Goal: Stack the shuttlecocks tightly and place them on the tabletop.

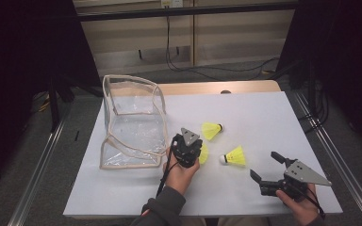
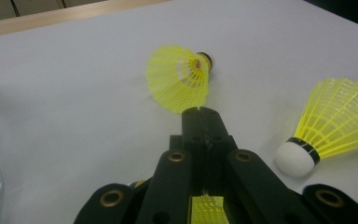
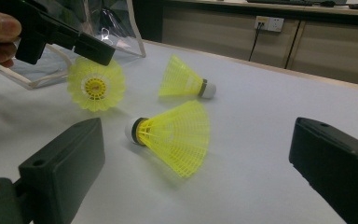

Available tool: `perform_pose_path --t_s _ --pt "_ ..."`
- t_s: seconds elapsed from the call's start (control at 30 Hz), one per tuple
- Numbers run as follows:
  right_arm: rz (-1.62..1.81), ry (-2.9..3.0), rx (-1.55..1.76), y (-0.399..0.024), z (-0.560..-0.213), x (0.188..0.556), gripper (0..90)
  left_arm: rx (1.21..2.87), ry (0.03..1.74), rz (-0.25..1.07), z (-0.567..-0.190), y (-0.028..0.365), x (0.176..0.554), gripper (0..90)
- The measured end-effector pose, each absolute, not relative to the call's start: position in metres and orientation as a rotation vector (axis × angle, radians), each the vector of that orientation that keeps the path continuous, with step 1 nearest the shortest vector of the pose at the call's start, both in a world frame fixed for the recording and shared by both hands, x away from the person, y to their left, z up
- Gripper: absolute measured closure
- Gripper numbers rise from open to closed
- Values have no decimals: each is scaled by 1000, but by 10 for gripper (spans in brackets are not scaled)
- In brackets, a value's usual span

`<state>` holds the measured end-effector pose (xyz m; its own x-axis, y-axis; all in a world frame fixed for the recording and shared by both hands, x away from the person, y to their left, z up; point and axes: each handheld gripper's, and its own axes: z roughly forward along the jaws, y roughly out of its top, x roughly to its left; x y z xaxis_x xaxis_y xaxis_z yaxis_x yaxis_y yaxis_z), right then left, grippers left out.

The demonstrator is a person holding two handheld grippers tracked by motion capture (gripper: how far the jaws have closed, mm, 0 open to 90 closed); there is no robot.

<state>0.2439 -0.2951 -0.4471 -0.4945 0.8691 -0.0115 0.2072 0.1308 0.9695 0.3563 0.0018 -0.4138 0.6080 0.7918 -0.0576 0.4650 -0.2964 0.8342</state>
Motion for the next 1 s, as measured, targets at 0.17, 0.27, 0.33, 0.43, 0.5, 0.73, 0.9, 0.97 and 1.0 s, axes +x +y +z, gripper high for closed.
perform_pose_path --t_s 0.17,0.27,0.33,0.43,0.5,0.73,0.9,0.97,1.0 --pt "1393 1806 1034 -295 -447 244 29 1938 1013 476 -412 -5 362 900" --pt "1395 1806 1033 -295 -447 244 29 1930 1033 479 -410 -8 367 900" --pt "1397 1806 1031 -295 -447 244 29 1929 1041 478 -410 -10 369 900" --pt "1397 1806 1033 -295 -447 243 29 1926 1048 486 -410 -11 372 900" --pt "1399 1804 1035 -295 -447 243 29 1924 1057 495 -409 -11 375 900" --pt "1401 1802 1031 -295 -447 243 29 1936 1080 520 -407 -14 383 900" --pt "1400 1802 1036 -295 -447 243 29 1938 1088 534 -406 -15 387 900" --pt "1400 1800 1036 -295 -447 243 29 1936 1105 552 -404 -14 390 900" --pt "1400 1800 1036 -295 -447 243 29 1930 1111 550 -404 -14 391 900"
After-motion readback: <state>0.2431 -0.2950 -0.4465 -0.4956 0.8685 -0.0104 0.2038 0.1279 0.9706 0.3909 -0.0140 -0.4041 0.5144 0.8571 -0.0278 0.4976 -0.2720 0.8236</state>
